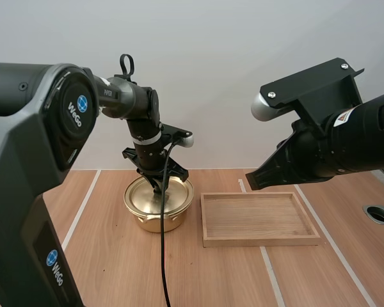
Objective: Open the pot, put the pineapple inside, and close it
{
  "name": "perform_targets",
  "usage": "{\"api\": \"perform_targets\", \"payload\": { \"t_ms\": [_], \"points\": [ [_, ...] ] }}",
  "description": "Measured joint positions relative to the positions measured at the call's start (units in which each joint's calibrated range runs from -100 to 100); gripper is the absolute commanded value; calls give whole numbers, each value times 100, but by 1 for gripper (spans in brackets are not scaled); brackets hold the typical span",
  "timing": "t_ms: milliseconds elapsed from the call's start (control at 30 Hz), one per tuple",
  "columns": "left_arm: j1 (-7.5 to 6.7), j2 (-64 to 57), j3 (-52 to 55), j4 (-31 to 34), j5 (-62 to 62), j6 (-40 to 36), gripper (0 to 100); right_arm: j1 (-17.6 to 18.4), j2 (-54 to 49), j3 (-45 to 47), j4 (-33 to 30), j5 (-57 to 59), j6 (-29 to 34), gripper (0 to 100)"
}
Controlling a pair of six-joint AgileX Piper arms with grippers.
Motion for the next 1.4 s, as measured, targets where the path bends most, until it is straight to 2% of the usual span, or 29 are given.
{"api": "perform_targets", "payload": {
  "t_ms": [1233, 1267, 1333, 1367, 1400],
  "points": [
    [-15, 0, 0, 147, -44, -46, 1, 0, 0, 0, 0, 0, 0, 0],
    [-15, 0, 0, 147, -44, -46, 5, 0, 0, 0, 0, 0, 0, 0],
    [-15, 0, 0, 147, -44, -46, 21, 0, 0, 0, 0, 0, 0, 0],
    [-15, 0, 0, 147, -26, -46, 33, 0, 0, 0, 0, 0, 0, 0],
    [-15, 0, 0, 147, -26, -46, 50, 0, 0, 0, 0, 0, 0, 0]
  ]
}}
